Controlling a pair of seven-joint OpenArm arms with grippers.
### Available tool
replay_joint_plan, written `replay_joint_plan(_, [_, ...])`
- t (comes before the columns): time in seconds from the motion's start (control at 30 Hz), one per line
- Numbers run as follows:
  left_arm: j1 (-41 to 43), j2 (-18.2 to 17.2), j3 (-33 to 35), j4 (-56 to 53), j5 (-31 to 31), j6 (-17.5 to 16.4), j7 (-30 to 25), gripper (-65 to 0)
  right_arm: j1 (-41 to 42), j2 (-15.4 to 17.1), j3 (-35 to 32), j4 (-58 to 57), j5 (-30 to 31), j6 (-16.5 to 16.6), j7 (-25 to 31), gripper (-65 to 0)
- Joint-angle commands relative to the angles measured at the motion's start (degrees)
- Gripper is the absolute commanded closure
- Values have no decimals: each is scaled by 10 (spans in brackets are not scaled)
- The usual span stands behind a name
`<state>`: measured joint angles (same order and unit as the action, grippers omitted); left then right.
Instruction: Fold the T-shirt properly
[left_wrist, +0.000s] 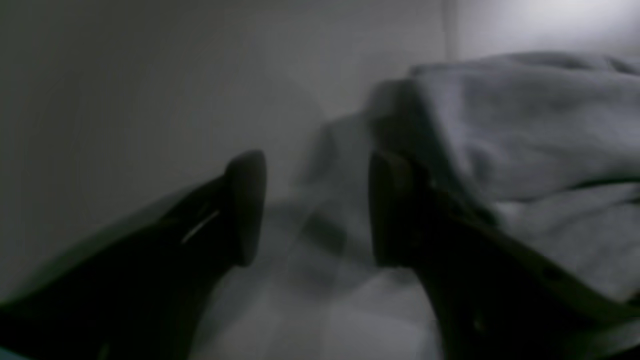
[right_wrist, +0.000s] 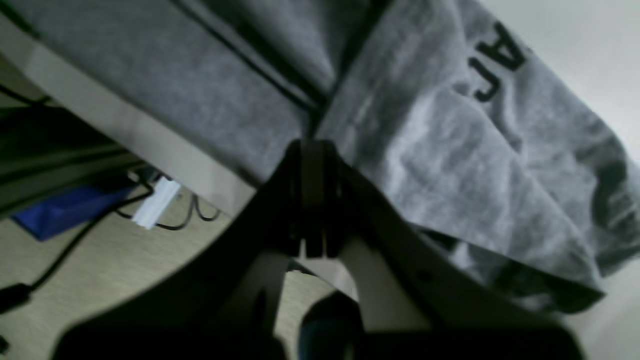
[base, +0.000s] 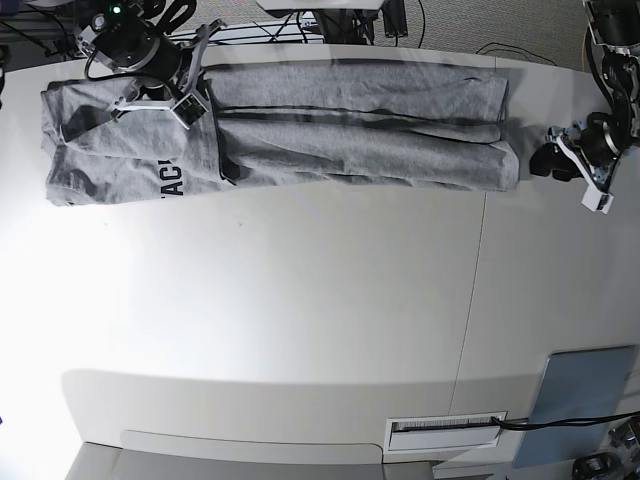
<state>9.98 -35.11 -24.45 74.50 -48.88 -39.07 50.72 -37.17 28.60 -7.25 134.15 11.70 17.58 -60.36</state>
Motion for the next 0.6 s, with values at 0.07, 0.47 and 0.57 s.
replay_joint_plan(0.07, [-5,-21,-7,8,-52,-9,20,-339,-1,6,2,9,-41,-3,22,0])
replay_joint_plan(0.47, [-3,-8,-100,8,-263,-9,190,-339,2,6,2,9,-131,-15,73,-158])
replay_joint_plan(0.57, [-1,6,-98,8,-268,-9,204,-339,2,6,2,9,-131,-38,73,-158])
